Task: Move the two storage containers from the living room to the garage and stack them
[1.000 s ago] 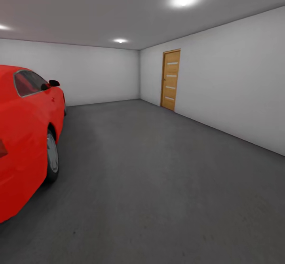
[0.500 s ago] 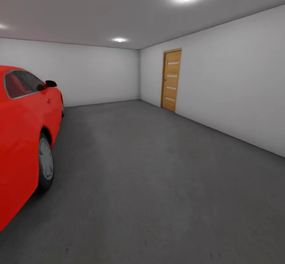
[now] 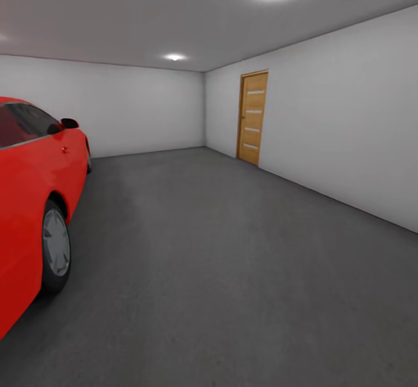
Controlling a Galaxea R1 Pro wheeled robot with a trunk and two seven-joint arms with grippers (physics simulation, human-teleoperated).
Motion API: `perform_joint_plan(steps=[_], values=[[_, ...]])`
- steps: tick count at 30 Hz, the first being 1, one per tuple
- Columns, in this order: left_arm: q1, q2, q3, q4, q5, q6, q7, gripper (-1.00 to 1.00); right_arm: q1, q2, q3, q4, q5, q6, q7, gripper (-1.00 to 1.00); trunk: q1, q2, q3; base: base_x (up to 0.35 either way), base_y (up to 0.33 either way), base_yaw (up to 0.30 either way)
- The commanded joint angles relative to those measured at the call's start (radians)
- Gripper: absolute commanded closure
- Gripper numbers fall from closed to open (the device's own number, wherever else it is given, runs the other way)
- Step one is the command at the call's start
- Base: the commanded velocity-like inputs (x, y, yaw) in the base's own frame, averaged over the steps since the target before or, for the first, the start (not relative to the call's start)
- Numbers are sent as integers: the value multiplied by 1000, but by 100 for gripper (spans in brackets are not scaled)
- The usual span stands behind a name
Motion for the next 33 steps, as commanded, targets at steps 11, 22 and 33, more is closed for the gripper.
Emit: perform_joint_plan(steps=[11,22,33], values=[[0,0,0,0,7,-2,1,-100,0,0,0,2,0,-4,0,-100,1,0,-1,321,0,0],[0,0,0,0,7,-2,1,-100,0,0,0,2,1,-4,0,-100,1,0,-1,321,0,0],[0,-1,0,0,7,-2,1,-100,0,0,0,2,-1,-7,0,-100,1,0,-1,321,0,0]])
